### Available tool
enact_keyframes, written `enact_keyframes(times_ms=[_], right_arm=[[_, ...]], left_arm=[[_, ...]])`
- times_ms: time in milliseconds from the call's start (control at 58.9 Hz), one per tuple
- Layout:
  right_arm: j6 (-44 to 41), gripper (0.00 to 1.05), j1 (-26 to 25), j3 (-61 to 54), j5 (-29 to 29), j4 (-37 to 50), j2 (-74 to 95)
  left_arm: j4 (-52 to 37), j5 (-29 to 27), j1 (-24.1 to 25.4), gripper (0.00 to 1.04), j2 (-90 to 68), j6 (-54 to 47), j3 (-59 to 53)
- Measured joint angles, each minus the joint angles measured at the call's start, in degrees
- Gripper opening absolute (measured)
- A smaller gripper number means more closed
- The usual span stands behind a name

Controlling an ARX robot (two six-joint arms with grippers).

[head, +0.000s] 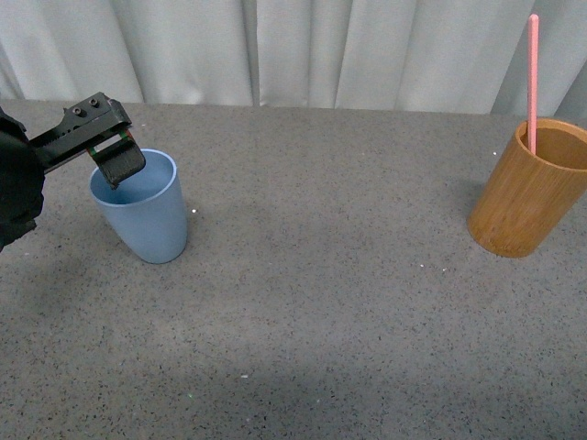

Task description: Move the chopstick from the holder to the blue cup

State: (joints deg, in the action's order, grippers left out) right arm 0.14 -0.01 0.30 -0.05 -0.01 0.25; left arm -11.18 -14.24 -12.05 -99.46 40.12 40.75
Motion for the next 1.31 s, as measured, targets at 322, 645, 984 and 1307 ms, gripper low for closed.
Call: enact_keyframes(times_ms=[322,645,984,1307], right_arm=[[0.0,0.95,0.0,0.0,0.0,0.0,0.0],[0.0,0.95,0.0,0.0,0.0,0.0,0.0],[0.0,0.95,0.0,0.0,0.0,0.0,0.0],[0.0,0.95,0.0,0.0,0.0,0.0,0.0]], left_arm=[[0.04,-0.81,0.52,0.98,-1.79,0.0,0.55],[0.04,-1.07,0.74,0.98,-2.21,-0.02,0.59],[-1.44,0.98,0.13,0.47,-2.27,-0.81,0.55],[-1.62,2.58,-0.63,0.04,-2.19,-0.85,0.39]])
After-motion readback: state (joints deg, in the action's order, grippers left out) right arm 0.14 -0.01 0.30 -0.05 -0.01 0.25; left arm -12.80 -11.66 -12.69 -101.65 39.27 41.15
